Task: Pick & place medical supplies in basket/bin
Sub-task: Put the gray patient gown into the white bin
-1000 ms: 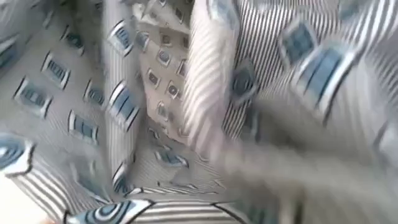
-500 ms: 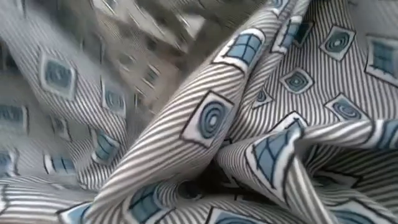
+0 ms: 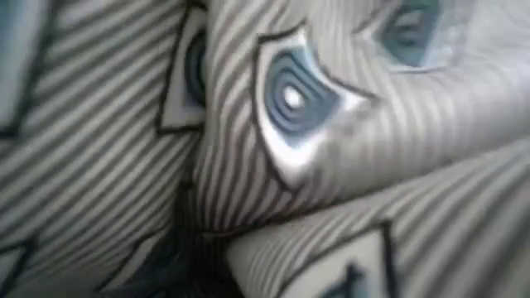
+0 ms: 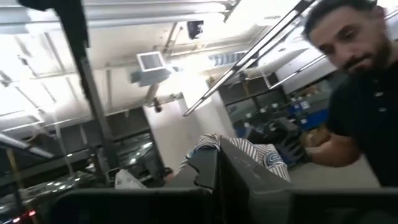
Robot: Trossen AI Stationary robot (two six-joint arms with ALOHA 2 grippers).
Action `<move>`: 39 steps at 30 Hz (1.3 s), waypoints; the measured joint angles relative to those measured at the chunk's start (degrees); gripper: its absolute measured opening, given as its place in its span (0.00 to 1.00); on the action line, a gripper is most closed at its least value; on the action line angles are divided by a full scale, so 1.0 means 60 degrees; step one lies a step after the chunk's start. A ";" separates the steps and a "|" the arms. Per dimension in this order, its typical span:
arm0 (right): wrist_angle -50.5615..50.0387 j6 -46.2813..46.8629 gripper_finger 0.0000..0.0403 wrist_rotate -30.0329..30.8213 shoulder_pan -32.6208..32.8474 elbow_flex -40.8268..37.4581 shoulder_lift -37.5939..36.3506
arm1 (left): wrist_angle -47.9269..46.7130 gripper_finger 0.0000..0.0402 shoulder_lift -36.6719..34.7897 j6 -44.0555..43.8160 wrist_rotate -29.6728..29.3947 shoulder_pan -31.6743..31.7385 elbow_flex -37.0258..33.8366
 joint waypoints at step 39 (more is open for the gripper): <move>-0.5804 -0.1940 0.00 0.4698 -0.3498 -0.0015 -0.4384 | -0.3415 0.00 -0.3964 0.1322 -0.5242 0.9673 -0.0387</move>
